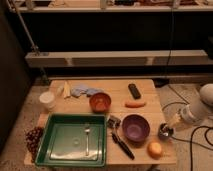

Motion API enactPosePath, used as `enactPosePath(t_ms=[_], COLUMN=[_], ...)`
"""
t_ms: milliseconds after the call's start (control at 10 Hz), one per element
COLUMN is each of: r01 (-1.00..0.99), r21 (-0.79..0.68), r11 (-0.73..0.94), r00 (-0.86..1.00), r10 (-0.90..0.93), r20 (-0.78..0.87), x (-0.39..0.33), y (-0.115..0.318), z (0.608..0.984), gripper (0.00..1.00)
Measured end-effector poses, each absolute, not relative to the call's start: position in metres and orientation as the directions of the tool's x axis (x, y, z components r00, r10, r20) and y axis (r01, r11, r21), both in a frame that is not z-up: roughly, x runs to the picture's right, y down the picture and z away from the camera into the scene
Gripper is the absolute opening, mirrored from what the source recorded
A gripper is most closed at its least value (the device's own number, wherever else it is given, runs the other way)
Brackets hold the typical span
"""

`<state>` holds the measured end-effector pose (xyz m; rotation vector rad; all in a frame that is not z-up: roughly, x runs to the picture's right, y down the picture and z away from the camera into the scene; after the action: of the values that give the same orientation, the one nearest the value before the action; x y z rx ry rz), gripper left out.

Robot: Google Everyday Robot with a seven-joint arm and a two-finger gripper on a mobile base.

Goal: Stack cups on top of each other

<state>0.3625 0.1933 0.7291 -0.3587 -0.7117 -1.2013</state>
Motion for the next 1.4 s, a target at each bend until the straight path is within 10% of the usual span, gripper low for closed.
enactPosePath(t_ms=[200,700,1400], r01=[0.933,0.933,0.976], r21=[0.112,0.111,0.082], r11=[0.341,0.341,0.199], r00=[0.183,0.183,0.096], r10=[-0.719,-0.719,-0.742], r20=[0.670,0.670,0.663], x=[0.362,0.362,0.343], y=[0.193,0.193,0.203], z=[0.729,0.729,0.730], gripper=[0.34,0.77,0.80])
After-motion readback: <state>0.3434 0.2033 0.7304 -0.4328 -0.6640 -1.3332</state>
